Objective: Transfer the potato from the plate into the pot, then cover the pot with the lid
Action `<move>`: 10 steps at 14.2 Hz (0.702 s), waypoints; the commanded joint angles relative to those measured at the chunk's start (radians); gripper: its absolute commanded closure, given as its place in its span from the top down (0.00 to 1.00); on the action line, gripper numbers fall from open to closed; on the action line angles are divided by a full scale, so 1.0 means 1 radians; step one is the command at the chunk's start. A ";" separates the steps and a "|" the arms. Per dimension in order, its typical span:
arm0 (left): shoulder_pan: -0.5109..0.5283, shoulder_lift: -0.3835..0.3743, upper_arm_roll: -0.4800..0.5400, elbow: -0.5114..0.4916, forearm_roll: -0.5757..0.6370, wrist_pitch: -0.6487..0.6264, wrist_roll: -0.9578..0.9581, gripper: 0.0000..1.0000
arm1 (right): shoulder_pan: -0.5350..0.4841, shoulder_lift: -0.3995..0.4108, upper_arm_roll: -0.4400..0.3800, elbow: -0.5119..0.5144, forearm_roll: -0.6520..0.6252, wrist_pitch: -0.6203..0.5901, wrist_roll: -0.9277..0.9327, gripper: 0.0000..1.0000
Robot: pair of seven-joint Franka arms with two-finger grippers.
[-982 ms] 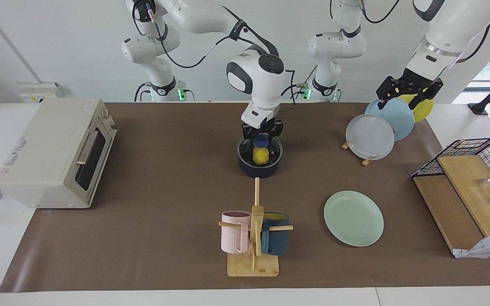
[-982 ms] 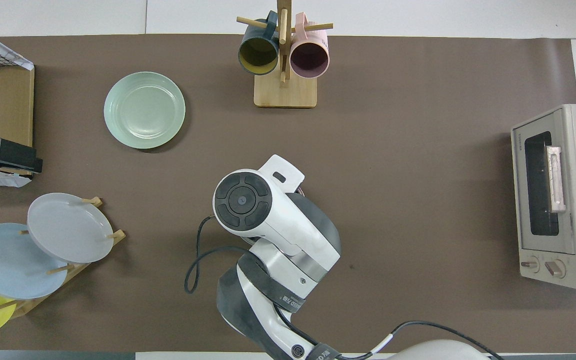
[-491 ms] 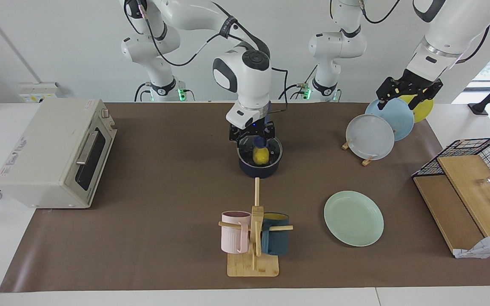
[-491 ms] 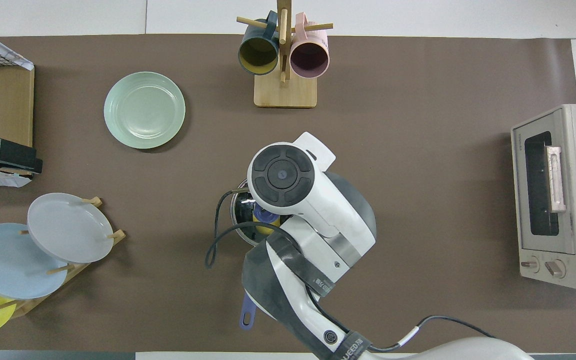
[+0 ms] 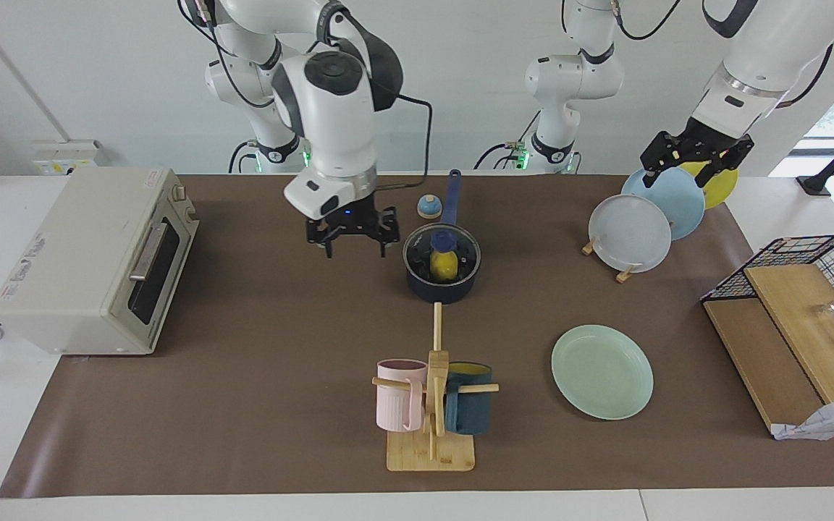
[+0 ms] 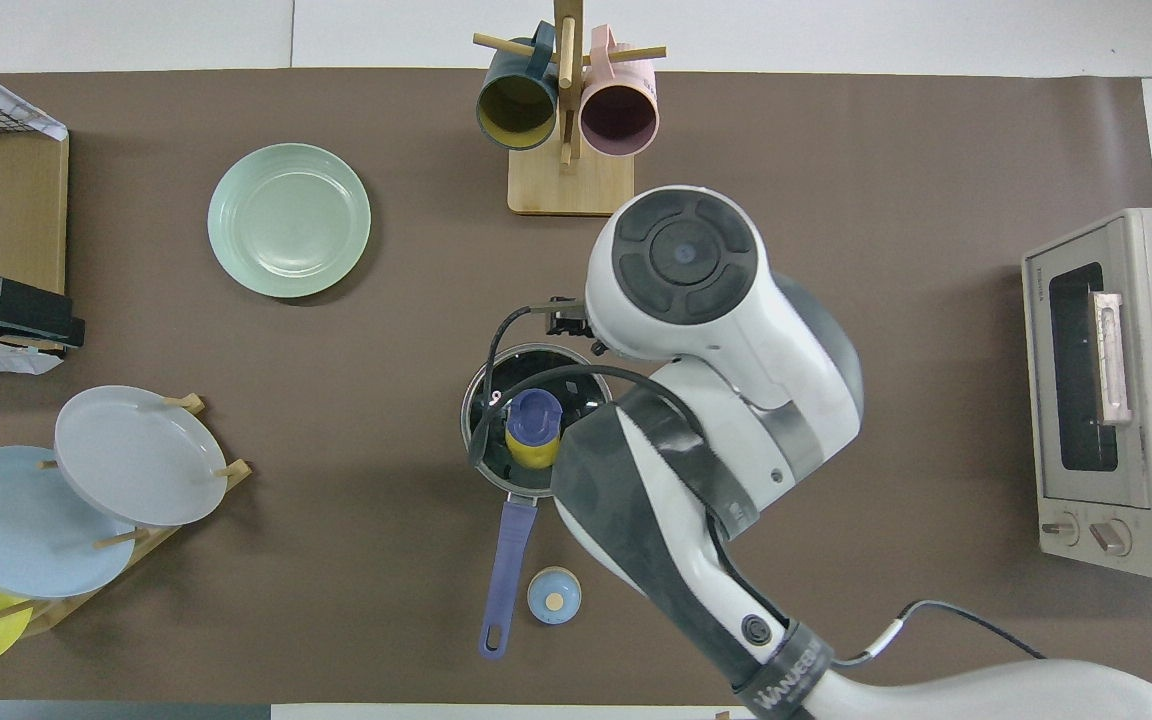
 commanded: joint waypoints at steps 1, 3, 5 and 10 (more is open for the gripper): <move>-0.013 -0.029 0.004 -0.040 0.011 0.029 -0.010 1.00 | -0.132 -0.010 0.012 0.058 0.026 -0.107 -0.190 1.00; -0.014 -0.029 0.004 -0.040 0.010 0.030 -0.010 1.00 | -0.181 -0.033 0.009 0.032 0.027 -0.106 -0.261 1.00; -0.014 -0.029 0.004 -0.042 0.011 0.029 -0.012 1.00 | -0.209 -0.085 0.009 -0.037 0.030 -0.097 -0.280 1.00; -0.014 -0.027 0.004 -0.042 0.011 0.067 -0.029 1.00 | -0.188 -0.194 -0.097 -0.143 0.033 -0.080 -0.326 1.00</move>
